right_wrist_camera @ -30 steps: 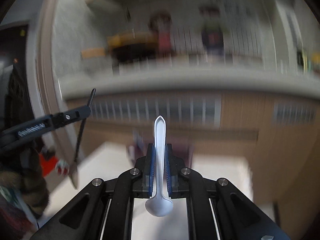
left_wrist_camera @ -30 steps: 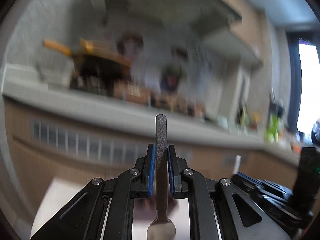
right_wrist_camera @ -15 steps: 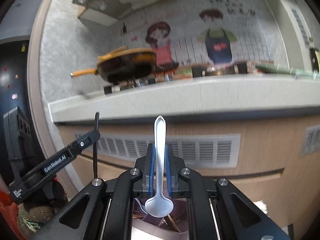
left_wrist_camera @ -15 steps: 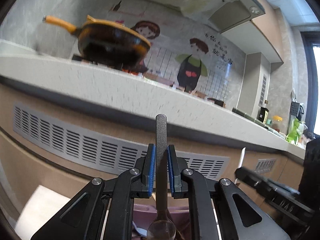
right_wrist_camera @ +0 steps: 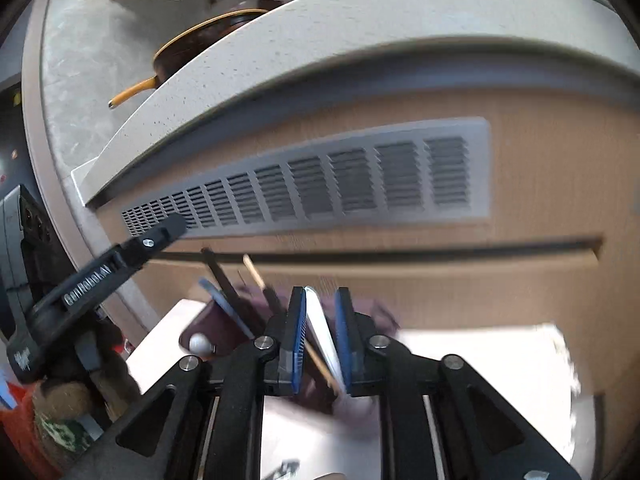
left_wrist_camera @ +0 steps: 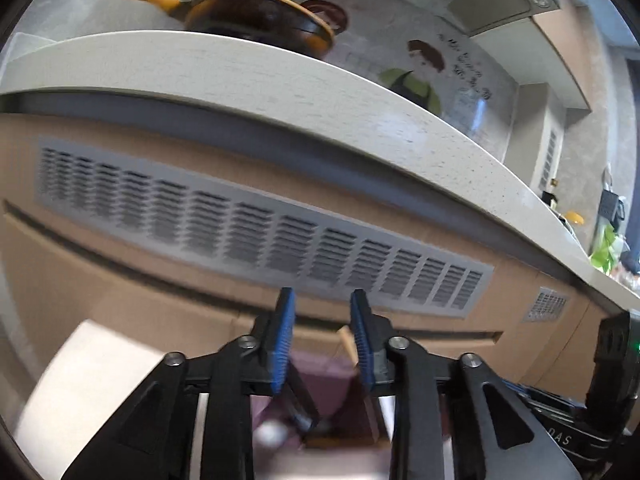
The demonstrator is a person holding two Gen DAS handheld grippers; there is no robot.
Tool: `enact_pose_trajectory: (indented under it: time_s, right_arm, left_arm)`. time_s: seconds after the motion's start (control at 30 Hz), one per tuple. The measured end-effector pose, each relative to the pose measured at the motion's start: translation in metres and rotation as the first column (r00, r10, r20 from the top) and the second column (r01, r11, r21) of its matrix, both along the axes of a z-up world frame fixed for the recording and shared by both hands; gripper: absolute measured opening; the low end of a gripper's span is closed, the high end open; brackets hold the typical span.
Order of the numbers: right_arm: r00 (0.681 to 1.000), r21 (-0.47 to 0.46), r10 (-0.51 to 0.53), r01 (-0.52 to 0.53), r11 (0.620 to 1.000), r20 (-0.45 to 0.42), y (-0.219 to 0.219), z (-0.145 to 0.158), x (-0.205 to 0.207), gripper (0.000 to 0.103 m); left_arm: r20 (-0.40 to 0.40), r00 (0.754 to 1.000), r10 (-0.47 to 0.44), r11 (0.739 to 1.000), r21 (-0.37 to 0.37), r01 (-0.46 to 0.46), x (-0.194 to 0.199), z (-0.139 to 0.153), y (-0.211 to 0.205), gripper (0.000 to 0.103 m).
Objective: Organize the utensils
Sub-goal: 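Carry both held spoons over the maroon holder and open both tools, then grasp the smiley-face metal spoon by its handle with the right tool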
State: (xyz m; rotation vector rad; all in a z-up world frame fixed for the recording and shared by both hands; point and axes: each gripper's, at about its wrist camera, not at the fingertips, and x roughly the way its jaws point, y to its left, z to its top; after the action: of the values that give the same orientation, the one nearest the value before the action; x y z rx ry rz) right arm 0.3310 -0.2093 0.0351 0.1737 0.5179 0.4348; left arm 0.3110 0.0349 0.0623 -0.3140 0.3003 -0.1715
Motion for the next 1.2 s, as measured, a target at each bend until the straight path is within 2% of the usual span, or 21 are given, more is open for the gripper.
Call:
enact_pose_trajectory:
  time_s: [0.1, 0.2, 0.37, 0.5, 0.6, 0.8, 0.87, 1.0, 1.1, 1.2]
  right_arm:
    - [0.999, -0.014, -0.015, 0.015, 1.000, -0.038, -0.007, -0.010, -0.030, 0.020]
    - [0.991, -0.043, 0.006, -0.012, 0.999, -0.134, -0.004, -0.029, -0.052, 0.021]
    - [0.949, -0.049, -0.001, -0.015, 0.999, -0.316, 0.005, -0.072, -0.072, 0.021]
    - [0.911, -0.020, -0.010, 0.002, 1.000, -0.412, 0.017, -0.098, -0.083, 0.021]
    - [0.897, -0.032, -0.013, -0.001, 1.000, -0.441, 0.035, -0.108, -0.088, 0.021]
    - [0.875, -0.037, -0.024, 0.007, 0.999, -0.483, 0.068, -0.121, -0.084, 0.021]
    - [0.877, -0.052, -0.046, 0.024, 0.998, -0.479, 0.081, -0.121, -0.079, 0.021]
    - [0.890, -0.175, -0.088, 0.009, 0.985, -0.447, 0.106, -0.118, -0.071, 0.022]
    - [0.911, -0.316, -0.111, -0.022, 0.949, -0.397, 0.126, -0.118, -0.069, 0.022]
    - [0.920, -0.372, -0.102, -0.050, 0.927, -0.377, 0.134, -0.117, -0.070, 0.022]
  left_arm:
    - [-0.069, 0.998, 0.010, 0.998, 0.063, -0.006, -0.027, -0.002, 0.014, 0.041]
    - [-0.192, 0.981, 0.028, 0.992, 0.128, -0.003, -0.051, -0.019, 0.024, 0.044]
    - [-0.381, 0.924, 0.029, 0.986, 0.161, 0.035, -0.083, -0.065, 0.036, 0.044]
    - [-0.465, 0.884, 0.042, 0.978, 0.200, 0.059, -0.107, -0.098, 0.042, 0.044]
    - [-0.498, 0.866, 0.031, 0.978, 0.192, 0.076, -0.126, -0.111, 0.047, 0.044]
    - [-0.509, 0.860, 0.034, 0.976, 0.200, 0.080, -0.142, -0.113, 0.053, 0.044]
    - [-0.510, 0.859, 0.035, 0.976, 0.201, 0.080, -0.143, -0.112, 0.054, 0.044]
    - [-0.511, 0.859, 0.028, 0.977, 0.197, 0.085, -0.144, -0.110, 0.054, 0.044]
    - [-0.512, 0.859, 0.021, 0.976, 0.196, 0.093, -0.143, -0.108, 0.051, 0.044]
    - [-0.514, 0.858, 0.005, 0.975, 0.195, 0.111, -0.143, -0.107, 0.046, 0.044]
